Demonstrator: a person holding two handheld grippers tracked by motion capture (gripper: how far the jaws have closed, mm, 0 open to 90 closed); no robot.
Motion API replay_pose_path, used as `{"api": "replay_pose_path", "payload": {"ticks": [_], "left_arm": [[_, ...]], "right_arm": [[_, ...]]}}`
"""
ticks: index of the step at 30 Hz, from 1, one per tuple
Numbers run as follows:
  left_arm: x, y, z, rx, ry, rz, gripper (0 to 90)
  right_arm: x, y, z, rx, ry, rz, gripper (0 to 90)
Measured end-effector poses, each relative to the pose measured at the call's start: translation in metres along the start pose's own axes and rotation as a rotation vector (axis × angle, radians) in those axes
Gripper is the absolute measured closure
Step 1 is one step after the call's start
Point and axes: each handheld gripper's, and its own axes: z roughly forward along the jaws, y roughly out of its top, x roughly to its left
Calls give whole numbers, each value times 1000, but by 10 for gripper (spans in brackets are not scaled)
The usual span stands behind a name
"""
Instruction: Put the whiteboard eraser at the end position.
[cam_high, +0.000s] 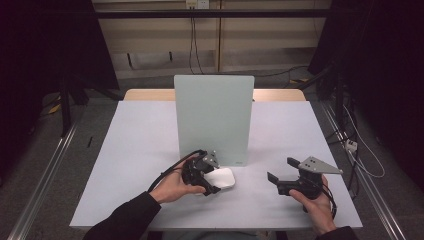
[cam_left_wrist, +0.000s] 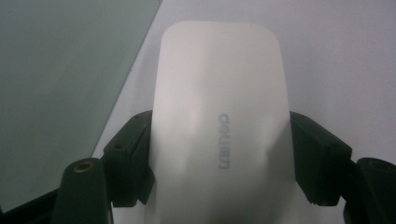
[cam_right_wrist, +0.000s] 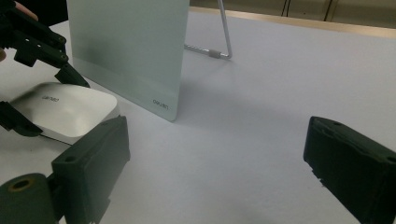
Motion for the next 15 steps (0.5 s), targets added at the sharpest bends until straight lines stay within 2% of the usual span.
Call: {"api": "replay_pose_path", "payload": {"ticks": [5, 6, 7, 8, 10, 11, 12, 13, 14, 15], "left_arm": [[0, 0, 0, -10, 8, 0, 279], [0, 0, -2, -5, 7, -3, 244], [0, 0, -1, -31, 17, -18, 207], [1, 0, -2, -28, 19, -13, 185], [1, 0, -4, -52, 33, -25, 147], [3, 0, -6, -49, 22, -22, 116], [1, 1, -7, -35, 72, -24, 95], [3, 0, -7, -63, 25, -21, 92], [3, 0, -7, -77, 44, -23, 86], [3, 0, -8, -92, 42, -38, 73]], "right_arm": [[0, 0, 0, 0, -3, -1, 71], [0, 0, 0, 1, -2, -1, 71], [0, 0, 0, 1, -2, -1, 71], [0, 0, 0, 1, -2, -1, 70], [0, 0, 0, 0, -1, 0, 70], [-1, 0, 0, -1, 0, 0, 71], [-1, 0, 0, -1, 0, 0, 70], [-1, 0, 0, -1, 1, -1, 70], [-1, 0, 0, -1, 1, 0, 70], [-1, 0, 0, -1, 0, 1, 70]]}}
